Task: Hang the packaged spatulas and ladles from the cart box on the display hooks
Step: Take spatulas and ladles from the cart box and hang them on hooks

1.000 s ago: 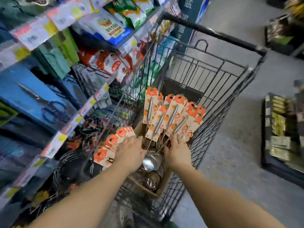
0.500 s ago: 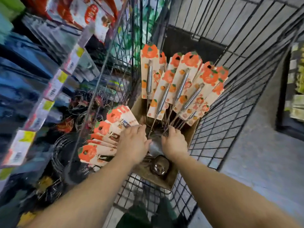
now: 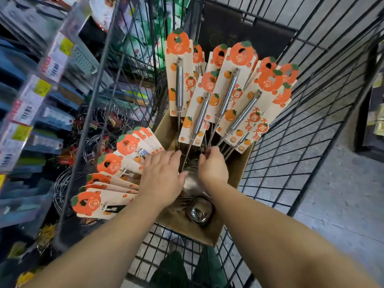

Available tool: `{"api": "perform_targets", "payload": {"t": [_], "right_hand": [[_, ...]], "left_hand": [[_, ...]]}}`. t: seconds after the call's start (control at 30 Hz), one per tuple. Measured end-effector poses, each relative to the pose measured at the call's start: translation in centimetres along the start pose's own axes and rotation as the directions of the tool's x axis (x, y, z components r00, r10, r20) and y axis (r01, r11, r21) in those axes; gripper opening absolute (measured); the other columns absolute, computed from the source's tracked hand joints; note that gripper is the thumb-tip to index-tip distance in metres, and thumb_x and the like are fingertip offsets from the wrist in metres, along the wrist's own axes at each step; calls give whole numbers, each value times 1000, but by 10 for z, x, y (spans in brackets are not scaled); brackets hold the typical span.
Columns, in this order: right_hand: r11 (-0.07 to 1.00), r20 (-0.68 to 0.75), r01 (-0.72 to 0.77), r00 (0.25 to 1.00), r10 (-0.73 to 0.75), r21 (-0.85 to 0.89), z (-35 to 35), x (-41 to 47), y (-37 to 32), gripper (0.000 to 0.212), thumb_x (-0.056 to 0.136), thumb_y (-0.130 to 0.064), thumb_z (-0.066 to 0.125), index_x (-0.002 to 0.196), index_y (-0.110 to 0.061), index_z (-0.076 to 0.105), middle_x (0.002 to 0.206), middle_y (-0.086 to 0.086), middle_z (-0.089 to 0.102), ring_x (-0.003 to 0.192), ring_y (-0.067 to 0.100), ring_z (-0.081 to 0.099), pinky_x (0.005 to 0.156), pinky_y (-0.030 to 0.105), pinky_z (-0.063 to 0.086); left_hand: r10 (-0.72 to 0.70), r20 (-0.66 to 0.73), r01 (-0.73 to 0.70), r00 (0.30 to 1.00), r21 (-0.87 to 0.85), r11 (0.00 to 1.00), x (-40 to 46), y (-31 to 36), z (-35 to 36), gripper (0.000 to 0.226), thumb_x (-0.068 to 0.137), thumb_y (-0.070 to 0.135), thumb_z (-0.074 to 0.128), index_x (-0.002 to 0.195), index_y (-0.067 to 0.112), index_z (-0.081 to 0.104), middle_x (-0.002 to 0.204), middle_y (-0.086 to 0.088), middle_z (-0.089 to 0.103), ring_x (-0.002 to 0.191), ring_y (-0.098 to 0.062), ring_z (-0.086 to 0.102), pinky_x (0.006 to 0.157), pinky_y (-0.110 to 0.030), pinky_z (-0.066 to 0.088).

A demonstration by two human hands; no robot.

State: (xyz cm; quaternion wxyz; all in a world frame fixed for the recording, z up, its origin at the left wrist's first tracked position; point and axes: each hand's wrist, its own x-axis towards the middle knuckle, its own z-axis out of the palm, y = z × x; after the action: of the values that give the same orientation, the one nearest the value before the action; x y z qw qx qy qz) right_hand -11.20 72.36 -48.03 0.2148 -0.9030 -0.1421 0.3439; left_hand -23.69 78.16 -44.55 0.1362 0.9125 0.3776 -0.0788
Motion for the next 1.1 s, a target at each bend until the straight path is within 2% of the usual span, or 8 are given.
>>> {"api": "perform_targets", "payload": {"t": [0.1, 0.23, 0.37, 0.57, 0.7, 0.8, 0.93, 1.1], "right_hand": [[982, -34, -130, 990, 136, 138, -2, 7, 7, 27, 95, -28, 51, 119, -18, 47, 109, 4, 63, 86, 22, 55, 70, 32, 42], [955, 32, -165, 986, 162, 247, 3, 18, 12, 32, 95, -23, 54, 125, -16, 46, 113, 5, 63, 102, 26, 60, 83, 37, 47], [904, 39, -189, 981, 189, 383, -1, 27, 14, 20, 95, -18, 54, 114, -14, 60, 82, -8, 57, 83, 16, 57, 75, 29, 48], [910, -99, 75, 994, -37, 408, -31, 12, -14, 4, 94, -21, 58, 96, -22, 61, 74, -12, 58, 67, 3, 54, 59, 18, 40], [907, -142, 248, 967, -211, 340, -63, 5, -45, 11, 93, -26, 59, 103, -24, 64, 92, -6, 68, 84, 14, 64, 76, 31, 52], [883, -87, 382, 924, -372, 273, -81, -5, -60, 16, 92, -24, 60, 106, -29, 67, 102, -8, 70, 96, 13, 64, 86, 36, 53], [848, -36, 424, 899, -436, 317, -91, -16, -69, 19, 89, -22, 65, 106, -31, 70, 97, -15, 69, 97, 6, 64, 89, 37, 54], [828, -17, 460, 877, -480, 320, -89, -24, -64, 19, 86, -20, 67, 104, -26, 72, 95, -9, 72, 92, 7, 66, 85, 38, 56]], "left_hand": [[0, -7, 0, 1000, 11, 1000, 5, 3, 1, 57, 79, 42, 66, 126, 13, 55, 121, -6, 62, 115, -30, 53, 98, -38, 21], [2, 5, -2, 1000, 1, 1000, 7, 3, 4, 59, 81, 44, 64, 131, 14, 52, 126, -6, 59, 120, -28, 49, 102, -39, 22], [10, 23, -10, 1000, -11, 1000, 7, 2, 6, 64, 85, 47, 59, 139, 17, 43, 136, -3, 52, 128, -25, 41, 107, -38, 19], [-41, 71, 46, 997, -72, 996, 12, 5, -2, 68, 83, 49, 60, 142, 22, 38, 139, 1, 50, 129, -21, 40, 110, -38, 23], [-54, 46, 64, 997, -251, 966, 20, 16, -19, 65, 83, 45, 63, 139, 22, 42, 134, 0, 53, 125, -22, 44, 106, -37, 32], [-76, 39, 85, 996, -418, 904, 30, 29, -28, 53, 85, 38, 63, 133, 22, 48, 129, 0, 55, 121, -23, 48, 103, -38, 39], [-188, 73, 190, 980, -648, 738, 38, 40, -33, 31, 87, 21, 56, 118, 23, 59, 116, 2, 64, 106, -19, 58, 88, -35, 48], [-264, 124, 270, 956, -719, 640, 38, 42, -25, 22, 87, 15, 55, 104, 21, 67, 105, -4, 66, 95, -22, 61, 80, -31, 46]]}}
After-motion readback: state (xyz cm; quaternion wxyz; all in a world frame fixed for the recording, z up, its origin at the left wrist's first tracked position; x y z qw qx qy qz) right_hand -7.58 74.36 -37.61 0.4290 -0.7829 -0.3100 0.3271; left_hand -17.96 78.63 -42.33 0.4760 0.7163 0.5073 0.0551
